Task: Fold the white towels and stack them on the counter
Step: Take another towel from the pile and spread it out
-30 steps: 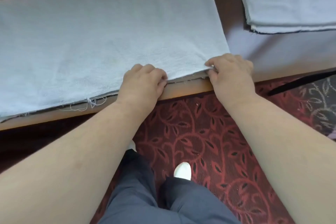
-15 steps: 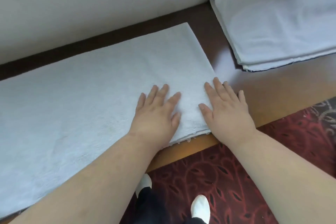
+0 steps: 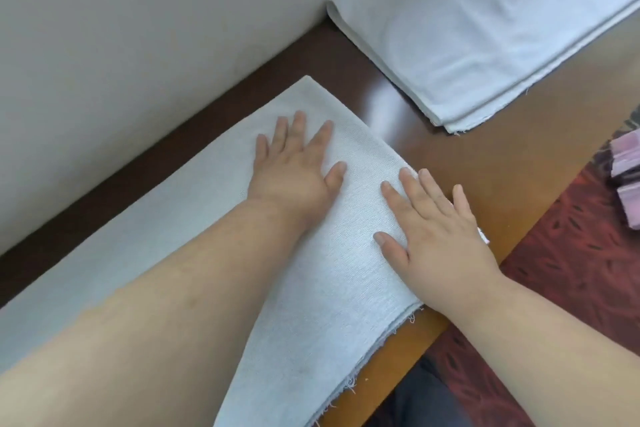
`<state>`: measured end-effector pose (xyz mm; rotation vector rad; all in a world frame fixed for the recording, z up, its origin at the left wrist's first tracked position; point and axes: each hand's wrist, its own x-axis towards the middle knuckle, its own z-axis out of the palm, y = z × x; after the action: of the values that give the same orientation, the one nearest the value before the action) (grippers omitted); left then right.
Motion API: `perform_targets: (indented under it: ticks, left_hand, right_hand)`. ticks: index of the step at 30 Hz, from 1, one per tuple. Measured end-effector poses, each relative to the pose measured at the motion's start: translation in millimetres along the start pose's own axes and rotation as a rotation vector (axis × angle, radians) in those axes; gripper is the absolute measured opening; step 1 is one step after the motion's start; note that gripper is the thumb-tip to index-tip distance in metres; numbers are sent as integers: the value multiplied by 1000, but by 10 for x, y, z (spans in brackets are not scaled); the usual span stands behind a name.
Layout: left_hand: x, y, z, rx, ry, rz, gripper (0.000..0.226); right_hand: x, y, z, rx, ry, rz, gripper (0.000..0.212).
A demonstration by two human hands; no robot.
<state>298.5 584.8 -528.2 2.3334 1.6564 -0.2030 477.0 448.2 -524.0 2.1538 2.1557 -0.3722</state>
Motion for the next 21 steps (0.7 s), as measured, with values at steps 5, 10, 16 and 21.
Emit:
perform_targets:
  ticks: [5,10,16,21]
  left_hand:
    - [164,16,-11,43,44,2,69]
    - [624,56,-447,-290,245,-175,52]
    - [1102,154,-616,-186,73,-377,39]
    - [1080,180,-621,-403,158,-442,41]
  right_hand:
    - [127,150,-113,103,-9,-44,74]
    - [52,473,-219,517,237,260,45]
    - [69,697,-250,376,-43,379,42]
    - [174,698,-342,409,-125,286,31]
